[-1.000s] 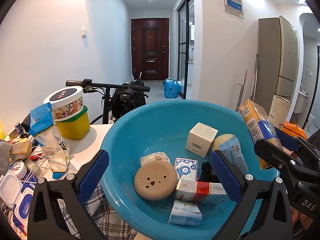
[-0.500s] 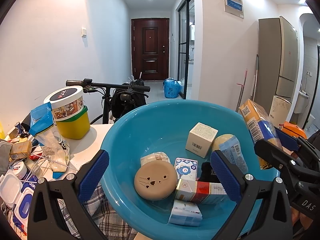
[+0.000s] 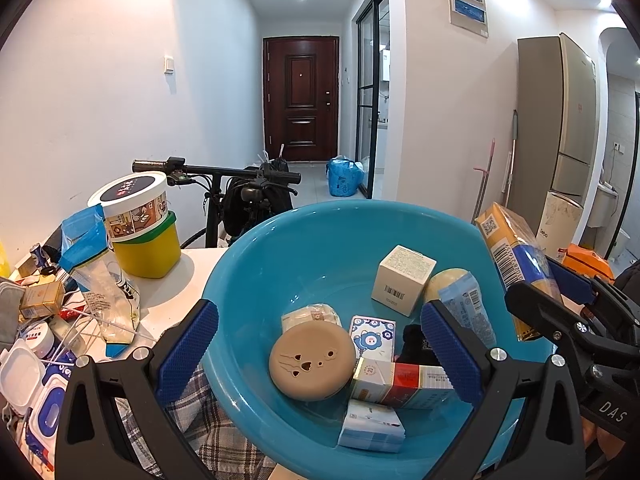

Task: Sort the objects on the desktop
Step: 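Lower the gold box into the blue basin and open the right tool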

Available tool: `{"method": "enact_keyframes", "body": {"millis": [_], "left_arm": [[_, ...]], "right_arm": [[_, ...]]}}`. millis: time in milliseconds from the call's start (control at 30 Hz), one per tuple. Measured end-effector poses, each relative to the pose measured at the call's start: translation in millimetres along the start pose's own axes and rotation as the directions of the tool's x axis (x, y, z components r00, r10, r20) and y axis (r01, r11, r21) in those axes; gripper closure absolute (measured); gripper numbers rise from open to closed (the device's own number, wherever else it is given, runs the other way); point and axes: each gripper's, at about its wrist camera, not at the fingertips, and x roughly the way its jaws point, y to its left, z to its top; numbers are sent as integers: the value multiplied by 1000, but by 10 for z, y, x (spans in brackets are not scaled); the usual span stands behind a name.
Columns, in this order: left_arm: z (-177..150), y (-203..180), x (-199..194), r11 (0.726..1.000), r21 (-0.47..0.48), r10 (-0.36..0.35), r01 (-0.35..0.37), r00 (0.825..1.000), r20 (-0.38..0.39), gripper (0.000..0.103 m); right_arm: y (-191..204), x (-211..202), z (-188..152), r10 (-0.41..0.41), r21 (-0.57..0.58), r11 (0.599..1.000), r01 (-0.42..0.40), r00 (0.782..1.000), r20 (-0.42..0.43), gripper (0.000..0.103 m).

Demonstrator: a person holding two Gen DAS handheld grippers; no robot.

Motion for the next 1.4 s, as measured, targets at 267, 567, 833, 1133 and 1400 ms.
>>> {"method": "enact_keyframes", "body": {"millis": [267, 567, 833, 1133, 1400], "left_arm": [[-1, 5, -14, 1000, -3, -1, 1, 1000, 3, 0], [-1, 6, -22, 1000, -2, -1, 1, 1000, 3, 0], [0, 2, -30, 1000, 0, 2, -2, 1000, -1, 0], [3, -10, -43, 1000, -2, -5, 5, 1000, 3, 0], [-42, -57, -2, 1000, 10, -9, 9, 1000, -2, 0]], "right_arm": [[-11, -25, 2, 0, 2, 1000, 0, 1000, 8, 44], [4, -10, -5, -1, -4, 1000, 1, 1000, 7, 42], [14, -47, -1, -35, -10, 999, 35, 999, 33, 0], [3, 6, 2, -35, 1, 999, 35, 999, 6, 0], [-15, -23, 1, -33, 12, 999, 33, 999, 10, 0]]}}
